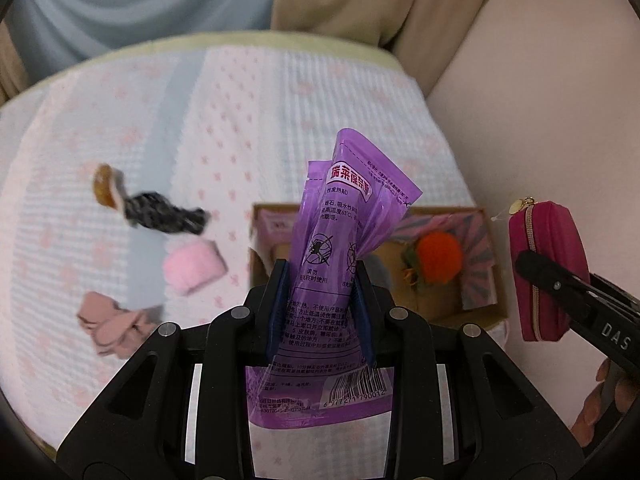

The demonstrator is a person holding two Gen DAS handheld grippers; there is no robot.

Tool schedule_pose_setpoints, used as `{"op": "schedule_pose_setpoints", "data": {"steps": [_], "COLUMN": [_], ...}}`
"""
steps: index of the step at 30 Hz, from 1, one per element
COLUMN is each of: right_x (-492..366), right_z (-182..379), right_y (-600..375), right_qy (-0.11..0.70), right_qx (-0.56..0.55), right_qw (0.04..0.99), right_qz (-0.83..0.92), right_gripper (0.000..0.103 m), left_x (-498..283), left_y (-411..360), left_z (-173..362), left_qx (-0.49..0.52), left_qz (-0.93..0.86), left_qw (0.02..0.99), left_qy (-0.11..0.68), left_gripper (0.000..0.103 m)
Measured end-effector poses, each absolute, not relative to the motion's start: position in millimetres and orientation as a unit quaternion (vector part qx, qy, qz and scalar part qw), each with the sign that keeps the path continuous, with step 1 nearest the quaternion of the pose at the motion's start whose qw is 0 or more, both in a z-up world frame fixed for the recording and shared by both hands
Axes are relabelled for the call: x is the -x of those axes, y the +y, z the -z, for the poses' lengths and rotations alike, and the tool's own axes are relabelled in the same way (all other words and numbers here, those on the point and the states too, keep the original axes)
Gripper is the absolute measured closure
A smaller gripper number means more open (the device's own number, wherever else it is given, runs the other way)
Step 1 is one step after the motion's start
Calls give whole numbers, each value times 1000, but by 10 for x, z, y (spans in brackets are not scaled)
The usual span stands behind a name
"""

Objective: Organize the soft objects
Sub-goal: 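Carry packet and pouch into the box and open both tools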

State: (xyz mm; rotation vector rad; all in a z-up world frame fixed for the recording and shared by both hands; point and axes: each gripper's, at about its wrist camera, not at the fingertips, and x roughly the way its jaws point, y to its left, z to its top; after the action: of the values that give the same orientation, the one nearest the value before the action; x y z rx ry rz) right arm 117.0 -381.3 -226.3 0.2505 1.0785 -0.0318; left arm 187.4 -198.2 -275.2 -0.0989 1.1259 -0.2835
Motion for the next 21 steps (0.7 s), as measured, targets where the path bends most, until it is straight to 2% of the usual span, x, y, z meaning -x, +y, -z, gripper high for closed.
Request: {"op": "schedule_pose_setpoints", "data": {"steps": [6,12,14,16,18,19,20,21], "right_x": [-1409,-1535,-1555,-1566,-1564,-1553,-1556,-1571], "right_z": [2932,3279,3324,3327,3307,3290,3290,3282], "right_y": [-3918,-3959,-3966,-3968,-4017,-4066,-4093,-4119], "right_qy": [546,561,562,558,547,541,537,531], "right_qx": [-157,-168,-169,-170,-179,-184,-186,-186], "right_qw": [823,810,809,812,817,821,823,827], "right_qz": [10,-5,-16,-26,-25,-22,-18,-17], "right_gripper": [64,63,62,57,36,8,0,0], "left_x": [-2054,-2201,-2229,-2232,-2190,-2178,-2162,-2147], "left_y": [-2235,-2367,-2394,-2402,-2396,-2376,-2354,-2333], "left_z": [3379,3644,3643,3623,3570,3558,3554,3565], "left_qx": [9,-11,-16,-25,-39,-41,-38,-38], "left_qz": [137,134,141,148,139,138,149,151], "left_qw": [826,822,823,825,833,835,833,830], "left_qy": [547,554,550,546,534,531,532,536], "left_gripper": [76,76,64,9,0,0,0,0]}}
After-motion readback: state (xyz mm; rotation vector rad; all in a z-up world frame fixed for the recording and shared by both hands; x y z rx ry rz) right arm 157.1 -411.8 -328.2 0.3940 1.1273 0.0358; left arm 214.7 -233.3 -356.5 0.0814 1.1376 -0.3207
